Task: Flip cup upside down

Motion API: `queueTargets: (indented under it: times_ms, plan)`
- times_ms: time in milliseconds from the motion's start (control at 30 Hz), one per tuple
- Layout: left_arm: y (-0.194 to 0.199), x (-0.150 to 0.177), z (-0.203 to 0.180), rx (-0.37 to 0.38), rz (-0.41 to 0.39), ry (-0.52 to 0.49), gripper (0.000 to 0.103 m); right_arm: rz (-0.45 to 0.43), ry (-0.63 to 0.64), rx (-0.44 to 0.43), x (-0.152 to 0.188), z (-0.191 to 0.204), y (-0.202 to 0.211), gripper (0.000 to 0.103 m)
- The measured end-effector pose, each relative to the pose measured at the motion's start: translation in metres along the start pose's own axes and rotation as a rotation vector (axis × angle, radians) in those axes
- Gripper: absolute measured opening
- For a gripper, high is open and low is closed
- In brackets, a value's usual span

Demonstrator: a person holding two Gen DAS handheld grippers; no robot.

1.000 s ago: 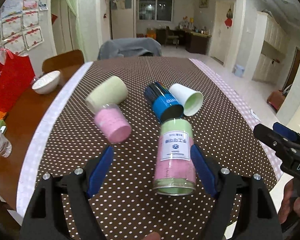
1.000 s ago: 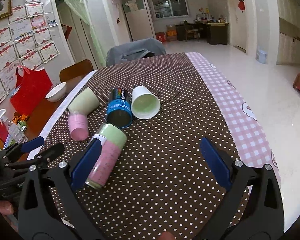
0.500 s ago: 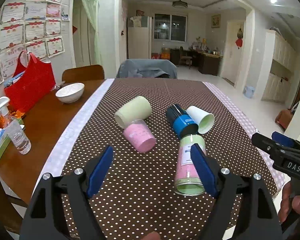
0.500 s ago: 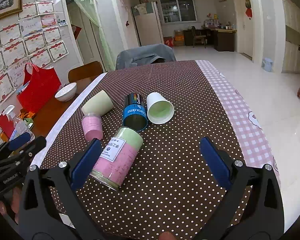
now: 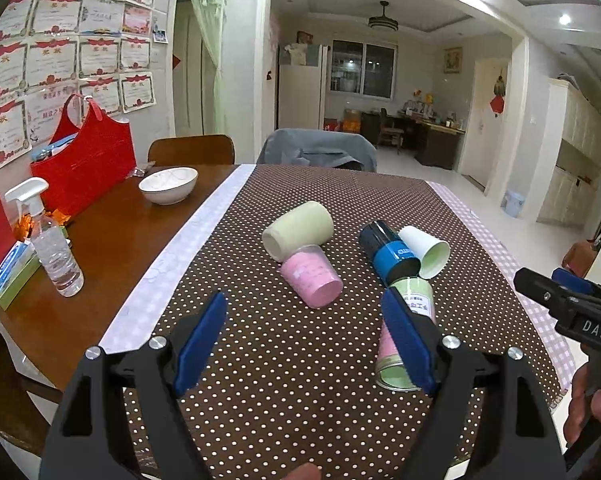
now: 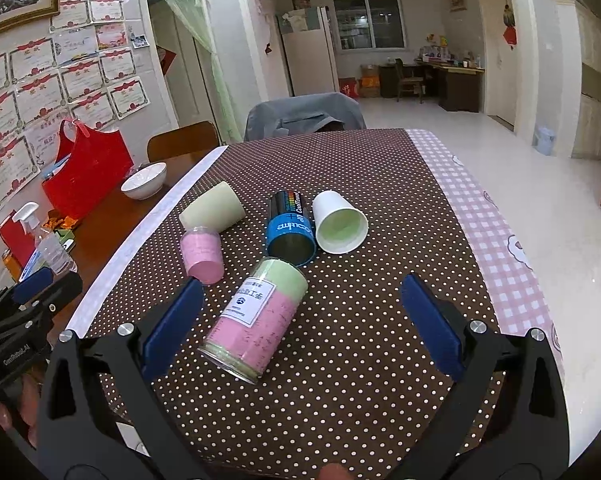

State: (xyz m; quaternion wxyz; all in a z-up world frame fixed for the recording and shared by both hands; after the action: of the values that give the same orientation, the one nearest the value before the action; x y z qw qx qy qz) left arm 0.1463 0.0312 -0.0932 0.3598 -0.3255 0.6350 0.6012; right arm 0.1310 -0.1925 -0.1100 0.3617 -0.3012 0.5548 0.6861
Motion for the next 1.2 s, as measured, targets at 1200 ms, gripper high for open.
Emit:
queueTargets:
  times_ms: [1200]
  plan:
    - [-0.058,0.005,0.050,-0.059,0.047,0.049,0.079,0.336,-0.119,-0.130,0.005,0.012,-0.107,0.097]
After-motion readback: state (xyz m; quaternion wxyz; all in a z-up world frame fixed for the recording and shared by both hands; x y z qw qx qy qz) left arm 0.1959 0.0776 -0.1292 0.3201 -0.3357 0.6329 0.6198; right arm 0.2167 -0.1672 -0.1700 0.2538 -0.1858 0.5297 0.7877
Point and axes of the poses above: each gripper's, at about its wrist camera, not at the fingertips, and y roughly against the way its jaws point, z to its left, x to its underside, the point moved 6 cm from there along -y, roughly the way its jaws point, and after that the axes turned 2 degrees about -x, right-handed, at the moved point
